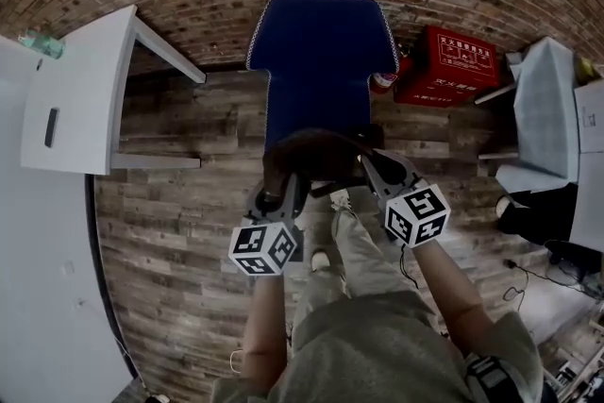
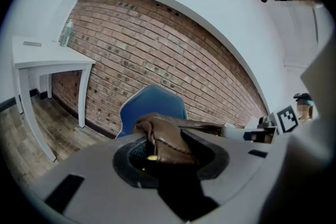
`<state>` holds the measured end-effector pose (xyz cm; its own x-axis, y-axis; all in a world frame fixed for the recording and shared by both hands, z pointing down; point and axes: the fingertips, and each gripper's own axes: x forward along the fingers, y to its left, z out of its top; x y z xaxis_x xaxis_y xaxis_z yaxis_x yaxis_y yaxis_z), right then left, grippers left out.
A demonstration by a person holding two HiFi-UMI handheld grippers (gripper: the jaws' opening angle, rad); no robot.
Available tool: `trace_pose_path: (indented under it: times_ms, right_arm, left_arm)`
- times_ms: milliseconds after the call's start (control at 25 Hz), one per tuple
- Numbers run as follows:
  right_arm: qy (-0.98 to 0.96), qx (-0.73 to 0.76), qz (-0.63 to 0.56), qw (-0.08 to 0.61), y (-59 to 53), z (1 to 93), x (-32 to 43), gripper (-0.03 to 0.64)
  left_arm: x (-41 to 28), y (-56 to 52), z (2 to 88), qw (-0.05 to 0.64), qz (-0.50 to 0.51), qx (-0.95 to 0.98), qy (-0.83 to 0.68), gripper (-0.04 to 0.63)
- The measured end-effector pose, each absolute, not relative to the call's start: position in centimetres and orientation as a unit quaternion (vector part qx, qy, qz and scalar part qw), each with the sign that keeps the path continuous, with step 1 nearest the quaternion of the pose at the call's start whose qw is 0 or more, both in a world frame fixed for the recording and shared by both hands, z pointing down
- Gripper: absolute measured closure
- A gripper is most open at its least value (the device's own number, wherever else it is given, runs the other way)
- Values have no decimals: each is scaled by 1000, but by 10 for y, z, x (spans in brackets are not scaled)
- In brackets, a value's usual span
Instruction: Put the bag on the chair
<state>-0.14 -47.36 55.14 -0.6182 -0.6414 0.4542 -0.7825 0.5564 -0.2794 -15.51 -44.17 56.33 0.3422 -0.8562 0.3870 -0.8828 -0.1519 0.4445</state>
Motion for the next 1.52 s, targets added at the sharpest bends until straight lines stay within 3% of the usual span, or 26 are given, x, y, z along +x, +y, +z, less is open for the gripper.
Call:
trace_pose_path:
  times_ms: [1520]
  right_arm:
    - [-842,401,279,229,-589,762,-17,584]
  left_arm:
    - [-170,-544,768,391,94,700,-590,471]
